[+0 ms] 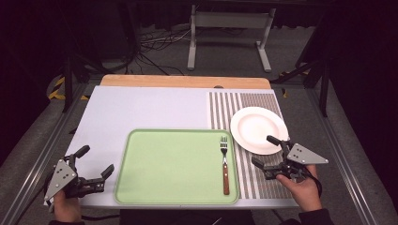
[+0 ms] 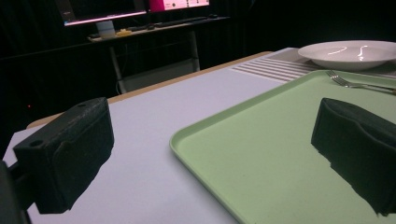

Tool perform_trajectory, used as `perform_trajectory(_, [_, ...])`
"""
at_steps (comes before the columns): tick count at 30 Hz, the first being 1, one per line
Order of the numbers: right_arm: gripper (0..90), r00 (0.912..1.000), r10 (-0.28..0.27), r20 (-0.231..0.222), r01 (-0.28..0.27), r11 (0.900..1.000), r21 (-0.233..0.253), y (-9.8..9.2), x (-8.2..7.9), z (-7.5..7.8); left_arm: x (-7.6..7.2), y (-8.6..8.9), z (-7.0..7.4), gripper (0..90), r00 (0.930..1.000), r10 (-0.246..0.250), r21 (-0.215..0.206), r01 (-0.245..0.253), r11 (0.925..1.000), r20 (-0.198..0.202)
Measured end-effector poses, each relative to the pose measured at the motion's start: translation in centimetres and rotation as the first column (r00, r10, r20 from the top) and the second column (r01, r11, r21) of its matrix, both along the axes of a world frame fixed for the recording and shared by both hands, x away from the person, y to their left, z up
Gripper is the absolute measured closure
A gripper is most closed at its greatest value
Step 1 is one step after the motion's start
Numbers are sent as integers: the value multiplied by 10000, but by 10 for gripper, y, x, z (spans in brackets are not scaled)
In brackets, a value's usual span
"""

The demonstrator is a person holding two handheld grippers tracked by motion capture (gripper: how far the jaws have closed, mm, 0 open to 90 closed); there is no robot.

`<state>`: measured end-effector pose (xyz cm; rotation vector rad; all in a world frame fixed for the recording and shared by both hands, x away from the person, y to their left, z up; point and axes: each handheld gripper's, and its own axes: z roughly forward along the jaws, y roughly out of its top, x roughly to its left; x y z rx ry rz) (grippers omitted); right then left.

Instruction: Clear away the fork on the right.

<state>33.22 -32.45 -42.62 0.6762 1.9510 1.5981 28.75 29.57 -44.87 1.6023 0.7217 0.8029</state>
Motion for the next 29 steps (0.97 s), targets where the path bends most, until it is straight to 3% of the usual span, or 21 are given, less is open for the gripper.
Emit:
perform_trajectory(11, [51, 9992, -296, -265, 301, 9994, 190, -8, 0, -19, 0, 0, 0, 0, 10000, -50, -14, 50, 10000, 34])
perform_trajectory(22, [50, 9961, -531, -709, 551, 9981, 274, -13, 2, -25, 0, 0, 0, 0, 9998, -177, -27, 177, 9998, 100])
perform_trajectory(29, [50, 9955, -599, -735, 615, 9979, 210, -13, 2, -26, 0, 0, 0, 0, 9998, -196, -72, 197, 9998, 90])
